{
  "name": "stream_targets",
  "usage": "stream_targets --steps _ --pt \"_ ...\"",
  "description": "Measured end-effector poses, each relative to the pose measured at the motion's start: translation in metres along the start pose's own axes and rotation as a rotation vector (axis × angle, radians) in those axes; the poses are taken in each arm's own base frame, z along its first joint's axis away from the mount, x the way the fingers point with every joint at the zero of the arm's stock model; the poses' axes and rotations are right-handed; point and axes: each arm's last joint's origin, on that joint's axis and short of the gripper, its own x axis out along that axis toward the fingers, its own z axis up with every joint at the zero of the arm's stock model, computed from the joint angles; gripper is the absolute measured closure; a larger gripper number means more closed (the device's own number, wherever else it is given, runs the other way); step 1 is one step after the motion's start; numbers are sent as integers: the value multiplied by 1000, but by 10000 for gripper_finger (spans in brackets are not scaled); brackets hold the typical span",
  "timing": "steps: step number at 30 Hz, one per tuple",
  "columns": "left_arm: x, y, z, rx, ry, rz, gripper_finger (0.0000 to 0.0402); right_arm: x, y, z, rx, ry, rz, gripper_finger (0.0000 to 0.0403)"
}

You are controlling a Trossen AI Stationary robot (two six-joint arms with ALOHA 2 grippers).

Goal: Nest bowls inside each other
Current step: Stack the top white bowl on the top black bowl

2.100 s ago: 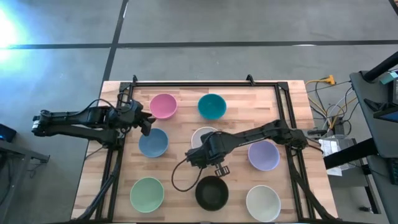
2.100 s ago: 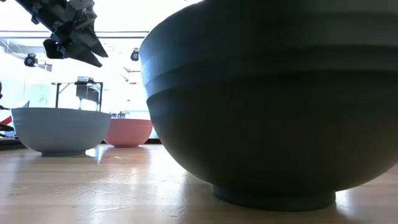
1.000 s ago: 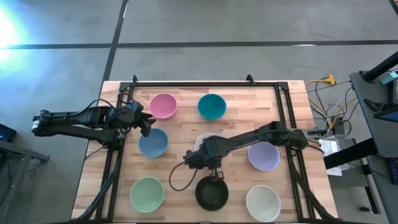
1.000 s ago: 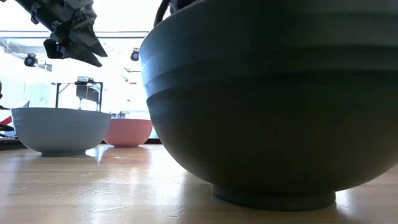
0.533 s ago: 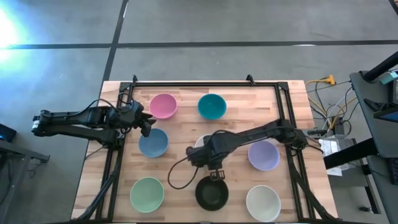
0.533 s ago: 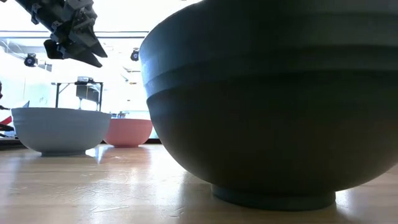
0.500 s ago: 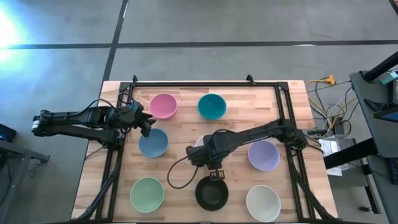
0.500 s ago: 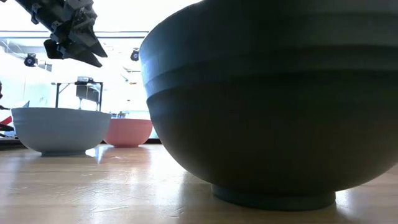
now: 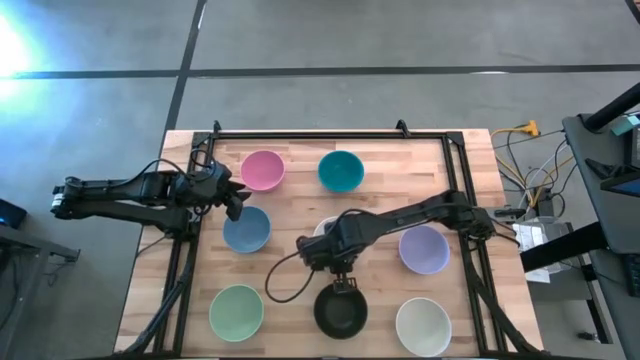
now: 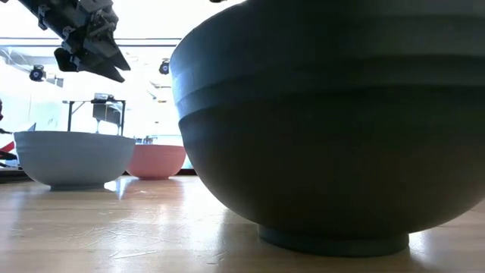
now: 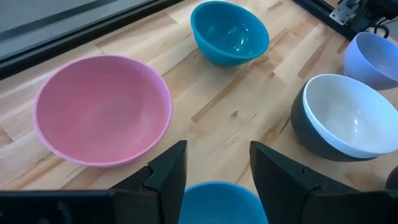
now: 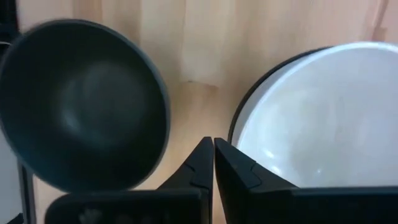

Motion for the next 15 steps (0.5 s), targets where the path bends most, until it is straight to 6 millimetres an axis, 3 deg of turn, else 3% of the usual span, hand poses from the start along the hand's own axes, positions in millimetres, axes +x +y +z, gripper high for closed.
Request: stream_targets --steps 7,15 --pt "0 0 0 0 0 -1 243 12 -4 -3 28 38 -15 394" --pt "0 0 0 -1 9 -11 243 3 -6 0 46 -5 -25 394"
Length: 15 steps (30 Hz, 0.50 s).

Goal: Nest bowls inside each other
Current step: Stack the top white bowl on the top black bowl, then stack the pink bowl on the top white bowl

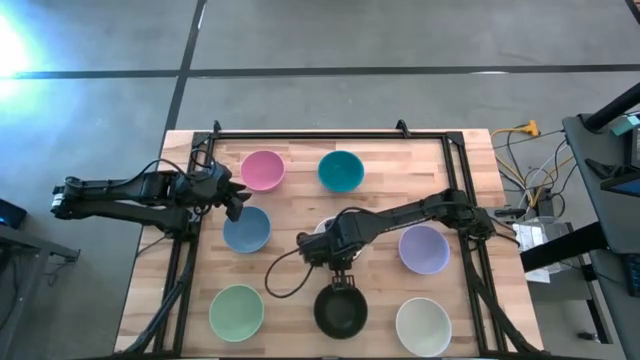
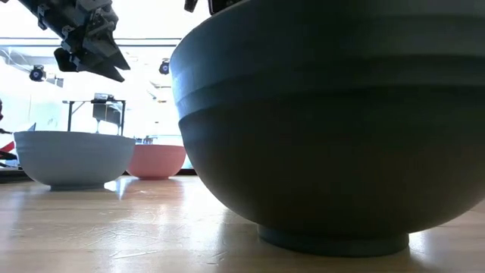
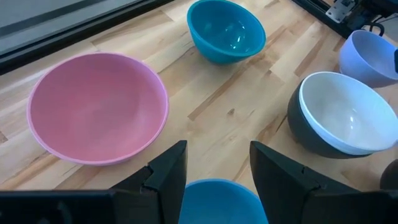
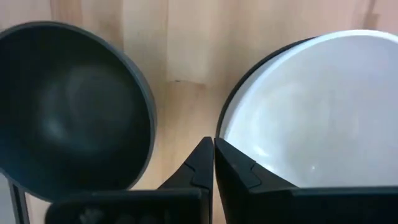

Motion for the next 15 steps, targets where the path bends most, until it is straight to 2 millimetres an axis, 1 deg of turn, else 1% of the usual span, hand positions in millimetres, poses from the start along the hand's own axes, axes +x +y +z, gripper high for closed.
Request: stream_targets --steps 2,6,10,13,15 --pt "1 0 0 1 3 3 243 1 0 0 -5 -6 -11 394" --pt "1 0 0 -1 3 3 243 10 -2 0 -5 21 -16 394" --pt "1 0 0 -2 5 4 243 12 -3 0 -4 26 -17 394" --pt "1 0 0 -3 8 -3 243 6 -6 -1 6 20 -17 394" --pt "1 -1 0 -3 10 -6 243 -7 -11 -1 28 -3 -15 394"
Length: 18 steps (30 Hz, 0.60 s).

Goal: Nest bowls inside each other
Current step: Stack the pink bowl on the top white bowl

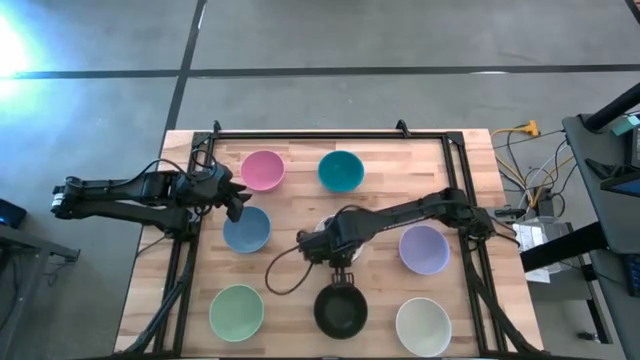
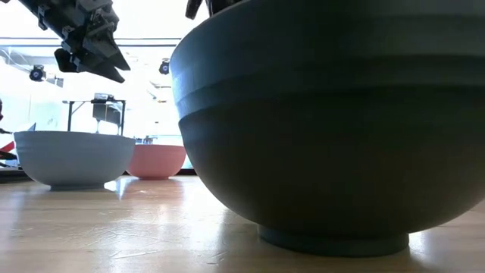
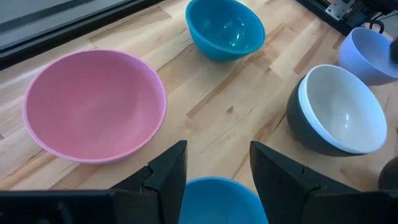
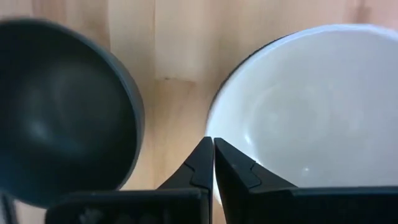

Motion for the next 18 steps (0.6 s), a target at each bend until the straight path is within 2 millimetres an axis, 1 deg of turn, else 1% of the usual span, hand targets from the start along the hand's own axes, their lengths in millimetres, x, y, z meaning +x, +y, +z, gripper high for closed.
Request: stream_targets --steps 4,7,10,12,14,18 --pt "0 0 0 0 2 -4 243 -43 -16 -7 100 -84 -32 394" --pt "1 -1 0 1 6 -1 243 -83 -28 -20 202 -199 -106 394" --pt "5 -3 -1 7 34 -5 243 -129 -37 -44 313 -349 -200 394" --pt "11 -5 -1 14 67 -2 243 -155 -40 -62 381 -441 -249 394" --pt "19 -7 0 17 108 15 243 -176 -42 -80 446 -518 -290 394" --pt "43 -10 8 0 218 46 243 -207 -44 -112 542 -639 -313 394"
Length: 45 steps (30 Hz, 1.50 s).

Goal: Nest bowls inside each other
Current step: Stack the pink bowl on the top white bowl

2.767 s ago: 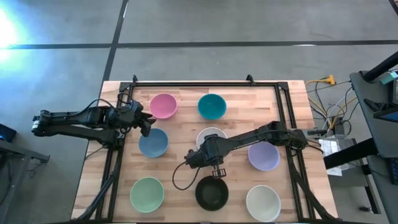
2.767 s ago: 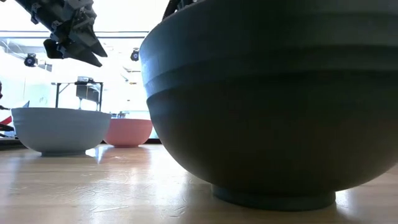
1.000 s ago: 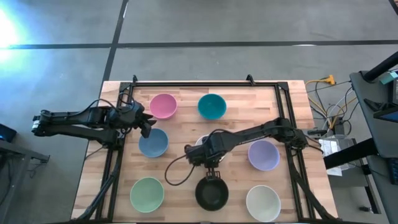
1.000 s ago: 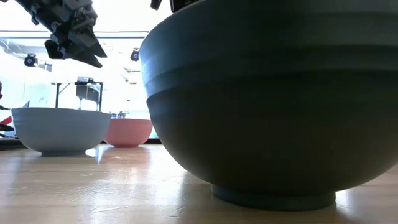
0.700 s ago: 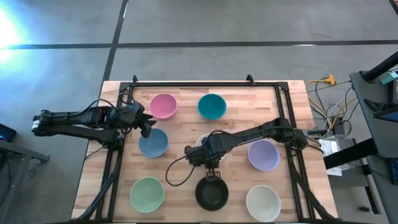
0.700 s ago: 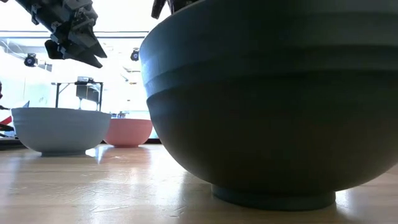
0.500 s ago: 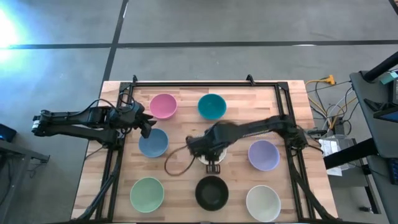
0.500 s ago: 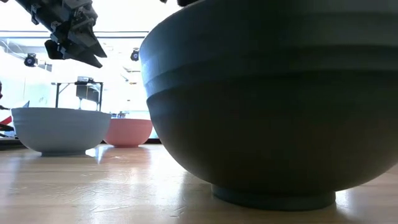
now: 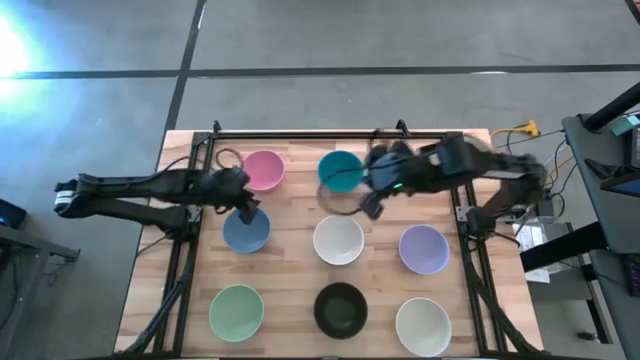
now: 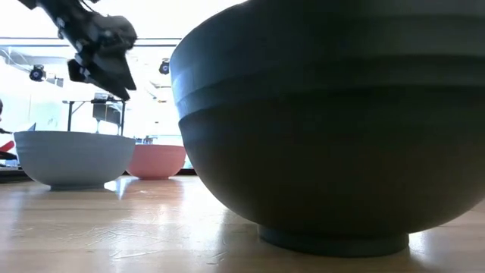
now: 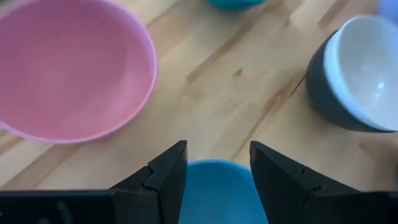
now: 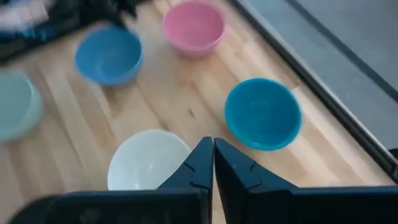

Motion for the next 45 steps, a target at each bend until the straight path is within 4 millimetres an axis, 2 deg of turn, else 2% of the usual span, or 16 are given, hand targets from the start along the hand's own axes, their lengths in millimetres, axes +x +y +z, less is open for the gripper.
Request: stream_targets --steps 4,9,14,20,24,31,38,41,45 --pt "22 5 25 -11 78 55 243 -28 -19 -5 66 -55 23 394" --pt "41 16 70 -4 130 58 243 -38 -29 -17 97 -56 30 394" --pt "62 15 103 16 202 60 243 -33 -35 -31 88 -23 12 394" --pt "90 9 126 43 333 115 243 -25 -37 -46 83 14 10 394" --pt "106 10 129 46 417 180 243 -24 -38 -55 69 31 11 394" --pt "133 20 115 44 542 252 243 -29 -48 -67 66 30 15 394" --pt "146 24 109 100 591 251 246 -35 -57 -75 74 5 19 394" --pt "148 24 108 114 599 248 269 -36 -60 -76 62 -17 -4 394" --pt "152 25 106 115 620 253 331 -39 -63 -76 39 -45 -33 394"
